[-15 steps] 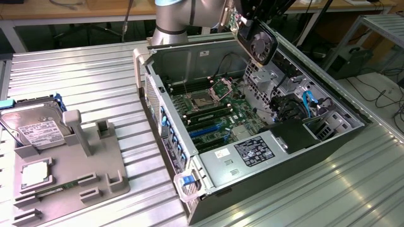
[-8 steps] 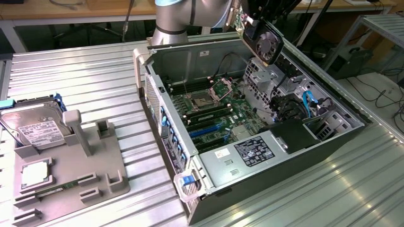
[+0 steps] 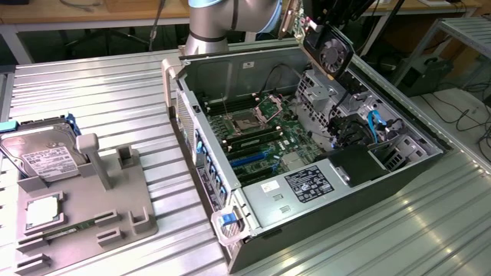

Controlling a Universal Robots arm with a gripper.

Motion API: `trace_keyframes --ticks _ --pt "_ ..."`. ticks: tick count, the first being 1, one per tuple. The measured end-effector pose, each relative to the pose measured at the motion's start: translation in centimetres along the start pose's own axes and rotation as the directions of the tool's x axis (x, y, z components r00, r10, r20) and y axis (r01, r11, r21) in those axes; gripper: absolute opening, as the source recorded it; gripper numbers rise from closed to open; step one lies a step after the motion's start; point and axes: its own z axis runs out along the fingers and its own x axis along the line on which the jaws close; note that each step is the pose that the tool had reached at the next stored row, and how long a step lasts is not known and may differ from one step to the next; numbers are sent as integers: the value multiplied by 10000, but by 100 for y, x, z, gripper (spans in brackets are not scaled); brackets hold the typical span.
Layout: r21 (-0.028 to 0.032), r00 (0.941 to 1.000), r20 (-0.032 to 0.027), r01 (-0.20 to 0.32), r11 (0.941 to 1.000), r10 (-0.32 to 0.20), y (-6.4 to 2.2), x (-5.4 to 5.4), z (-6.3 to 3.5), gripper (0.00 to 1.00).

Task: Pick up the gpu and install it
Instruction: 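Pick up the gpu and move the gpu toward the slot, then insert the gpu into the slot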

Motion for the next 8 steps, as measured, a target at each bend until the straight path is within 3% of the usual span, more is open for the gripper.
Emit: trace_keyframes --ticks 8 --pt "1 10000 2 0 10000 0 1 -13 2 27"
